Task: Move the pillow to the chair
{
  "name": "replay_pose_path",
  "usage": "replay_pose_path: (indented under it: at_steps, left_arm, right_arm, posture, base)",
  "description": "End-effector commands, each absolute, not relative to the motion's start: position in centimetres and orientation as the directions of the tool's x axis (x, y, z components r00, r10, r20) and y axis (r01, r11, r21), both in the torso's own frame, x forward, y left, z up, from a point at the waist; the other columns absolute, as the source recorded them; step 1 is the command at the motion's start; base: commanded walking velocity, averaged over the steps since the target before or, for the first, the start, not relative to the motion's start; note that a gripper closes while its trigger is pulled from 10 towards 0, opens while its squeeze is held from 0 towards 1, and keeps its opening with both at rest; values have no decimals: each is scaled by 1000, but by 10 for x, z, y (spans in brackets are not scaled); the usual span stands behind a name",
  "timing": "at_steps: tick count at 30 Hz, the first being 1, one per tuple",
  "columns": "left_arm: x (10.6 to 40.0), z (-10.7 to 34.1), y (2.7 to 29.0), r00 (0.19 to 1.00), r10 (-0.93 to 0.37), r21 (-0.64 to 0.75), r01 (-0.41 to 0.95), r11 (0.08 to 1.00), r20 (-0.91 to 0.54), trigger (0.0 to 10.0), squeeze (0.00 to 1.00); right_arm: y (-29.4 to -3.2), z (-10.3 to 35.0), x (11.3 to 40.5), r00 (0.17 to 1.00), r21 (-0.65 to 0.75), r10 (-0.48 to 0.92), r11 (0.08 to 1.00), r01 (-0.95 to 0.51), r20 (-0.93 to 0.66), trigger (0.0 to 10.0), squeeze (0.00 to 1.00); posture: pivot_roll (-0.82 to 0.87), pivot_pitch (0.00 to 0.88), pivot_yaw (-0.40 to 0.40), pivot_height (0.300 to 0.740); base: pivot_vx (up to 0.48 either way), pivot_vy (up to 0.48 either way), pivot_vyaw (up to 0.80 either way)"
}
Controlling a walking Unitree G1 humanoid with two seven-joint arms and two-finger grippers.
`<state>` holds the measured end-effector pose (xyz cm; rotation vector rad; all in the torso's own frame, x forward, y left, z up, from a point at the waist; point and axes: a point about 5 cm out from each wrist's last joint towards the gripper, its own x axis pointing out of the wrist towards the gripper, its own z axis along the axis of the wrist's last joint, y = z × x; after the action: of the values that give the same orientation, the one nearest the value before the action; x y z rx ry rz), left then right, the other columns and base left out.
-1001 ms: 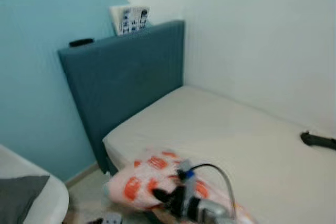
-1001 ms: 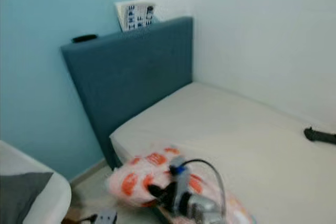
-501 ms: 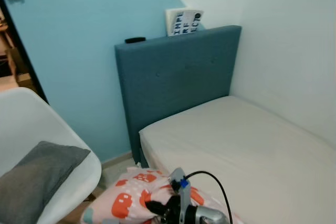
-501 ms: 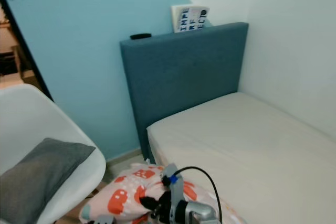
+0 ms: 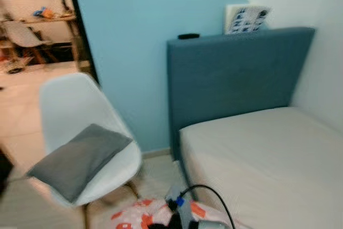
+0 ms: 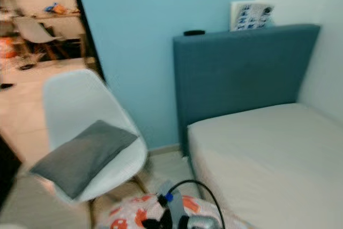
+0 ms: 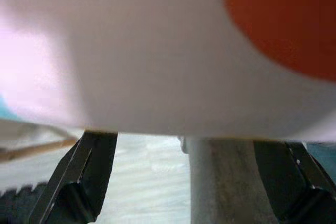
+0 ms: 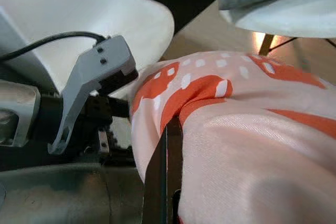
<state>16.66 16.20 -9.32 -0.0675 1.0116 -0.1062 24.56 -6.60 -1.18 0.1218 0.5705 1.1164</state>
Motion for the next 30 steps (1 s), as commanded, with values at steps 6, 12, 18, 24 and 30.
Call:
replay_pose_path:
  at_steps: [6, 12, 18, 24, 30]
  left_arm:
    - [168, -93, 162, 523, -121, -100, 67, 993, -844, 10000, 0]
    - [168, -93, 161, 520, -122, -100, 69, 993, -845, 10000, 0]
    - [165, -94, 162, 516, -118, -98, 66, 993, -848, 10000, 0]
    - [160, -96, 162, 505, -116, -98, 63, 993, -855, 10000, 0]
    - [156, -98, 159, 493, -123, -102, 69, 992, -861, 10000, 0]
  right_arm:
    - [-55, -4, 250, 315, 306, 884, 423, -853, -345, 10000, 0]
    - [-65, -24, 239, 336, 280, 812, 503, -818, -478, 10000, 0]
    - [-86, -42, 227, 359, 257, 722, 591, -765, -591, 10000, 0]
    - [-114, -64, 208, 361, 180, 572, 680, -710, -736, 10000, 0]
    - [-127, -75, 191, 353, 207, 516, 746, -633, -780, 10000, 0]
  posture:
    - [-92, 25, 24, 730]
    - [-87, 19, 18, 730]
    - [-80, 19, 10, 730]
    - [-92, 16, 2, 730]
    - [-103, 24, -2, 730]
  base:
    - [0, 0, 763]
    - [0, 0, 763]
    - [0, 0, 763]
    - [0, 0, 763]
    - [0, 0, 763]
